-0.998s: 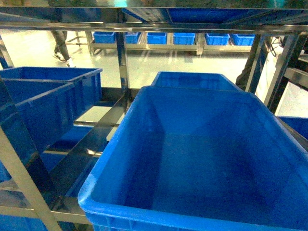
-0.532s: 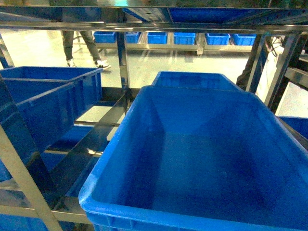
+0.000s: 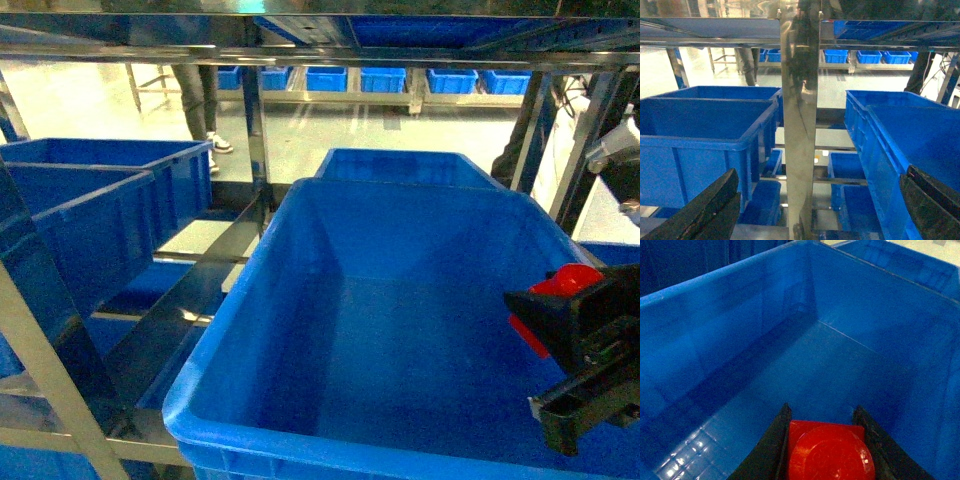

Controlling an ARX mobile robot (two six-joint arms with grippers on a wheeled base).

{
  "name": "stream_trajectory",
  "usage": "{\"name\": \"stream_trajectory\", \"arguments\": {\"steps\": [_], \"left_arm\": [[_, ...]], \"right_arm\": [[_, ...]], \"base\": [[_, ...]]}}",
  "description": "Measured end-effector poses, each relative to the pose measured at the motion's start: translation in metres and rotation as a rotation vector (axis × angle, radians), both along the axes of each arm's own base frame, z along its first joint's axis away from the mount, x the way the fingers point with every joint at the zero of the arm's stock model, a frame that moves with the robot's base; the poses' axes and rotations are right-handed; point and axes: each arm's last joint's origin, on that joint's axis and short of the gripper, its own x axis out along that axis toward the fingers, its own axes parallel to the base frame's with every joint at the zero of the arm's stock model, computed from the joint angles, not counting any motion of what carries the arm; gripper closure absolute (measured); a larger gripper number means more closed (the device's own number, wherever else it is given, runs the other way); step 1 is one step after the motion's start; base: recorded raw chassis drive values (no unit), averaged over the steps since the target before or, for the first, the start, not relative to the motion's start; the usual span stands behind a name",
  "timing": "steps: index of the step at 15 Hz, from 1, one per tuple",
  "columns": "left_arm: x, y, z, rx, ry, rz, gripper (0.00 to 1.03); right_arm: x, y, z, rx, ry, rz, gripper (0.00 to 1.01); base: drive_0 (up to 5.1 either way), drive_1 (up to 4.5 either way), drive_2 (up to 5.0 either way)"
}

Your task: Pick red block from blue box to shelf

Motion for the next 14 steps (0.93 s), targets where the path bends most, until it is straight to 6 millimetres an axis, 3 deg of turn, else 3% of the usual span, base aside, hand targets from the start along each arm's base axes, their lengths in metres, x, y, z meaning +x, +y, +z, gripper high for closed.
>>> {"name": "stream_trajectory", "arguments": {"steps": [7, 8, 13, 14], "left_arm": [[0.000, 0.000, 0.000, 0.000, 0.000, 0.000, 0.05], [0.000, 0.000, 0.000, 0.000, 0.000, 0.000, 0.05], [0.000, 0.000, 0.000, 0.000, 0.000, 0.000, 0.05], [0.000, 0.000, 0.000, 0.000, 0.000, 0.000, 0.05]], "right_arm": [[0.037, 0.003, -0.023, 0.015, 0.059, 0.010, 0.73], [0.040, 0.003, -0.021, 0.027, 0.045, 0.022, 0.66], [0.040, -0.003, -0.018, 0.043, 0.003, 0.010, 0.06], [0.038, -0.004, -0.018, 0.044, 0.007, 0.008, 0.01]], "base": [[0.0, 0.00, 0.0], [0.0, 0.00, 0.0], [0.0, 0.00, 0.0], [0.0, 0.00, 0.0]]}}
